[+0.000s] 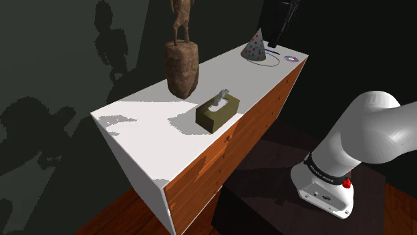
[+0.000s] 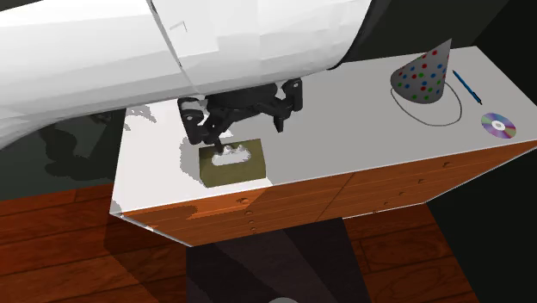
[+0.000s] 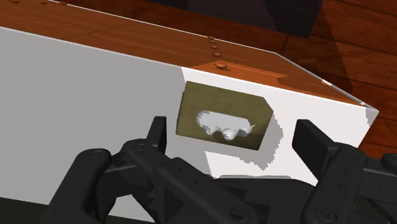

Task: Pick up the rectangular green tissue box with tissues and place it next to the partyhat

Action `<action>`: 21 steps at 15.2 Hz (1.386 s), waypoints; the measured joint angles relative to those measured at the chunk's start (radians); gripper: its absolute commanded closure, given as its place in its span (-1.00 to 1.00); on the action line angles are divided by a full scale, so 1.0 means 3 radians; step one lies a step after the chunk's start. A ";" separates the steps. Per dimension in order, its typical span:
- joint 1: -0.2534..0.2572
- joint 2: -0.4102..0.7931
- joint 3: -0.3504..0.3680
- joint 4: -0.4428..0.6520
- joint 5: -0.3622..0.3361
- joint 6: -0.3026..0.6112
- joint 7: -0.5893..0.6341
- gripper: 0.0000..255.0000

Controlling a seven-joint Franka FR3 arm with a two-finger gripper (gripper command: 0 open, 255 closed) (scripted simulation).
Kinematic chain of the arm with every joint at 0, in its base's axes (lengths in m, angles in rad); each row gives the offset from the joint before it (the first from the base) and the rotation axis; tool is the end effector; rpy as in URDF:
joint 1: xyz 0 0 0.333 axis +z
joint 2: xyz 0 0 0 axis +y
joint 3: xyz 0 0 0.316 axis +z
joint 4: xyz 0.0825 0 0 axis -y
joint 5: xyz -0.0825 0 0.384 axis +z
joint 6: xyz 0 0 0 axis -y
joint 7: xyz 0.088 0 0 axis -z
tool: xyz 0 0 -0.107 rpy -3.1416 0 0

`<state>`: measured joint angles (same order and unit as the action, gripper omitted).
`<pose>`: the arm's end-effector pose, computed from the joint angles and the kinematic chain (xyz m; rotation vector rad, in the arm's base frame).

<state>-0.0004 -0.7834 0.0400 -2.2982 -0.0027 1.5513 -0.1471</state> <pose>0.3059 0.0162 0.6150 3.0962 0.2723 0.0532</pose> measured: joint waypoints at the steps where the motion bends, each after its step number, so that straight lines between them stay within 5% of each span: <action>1: 0.0000 0.0000 0.0000 0.0000 0.0000 0.0000 0.0000 -1.00; 6: -0.0080 -0.0125 0.0060 -0.0534 0.0289 0.0566 0.0440 -1.00; 14: -0.0147 -0.0025 0.0268 -0.1389 0.0940 0.1922 0.1206 -1.00; 21: -0.0014 0.0609 0.0512 -0.1719 0.1628 0.3281 0.1673 -1.00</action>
<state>-0.0047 -0.6007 0.1937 -2.8138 0.4856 2.5355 0.3549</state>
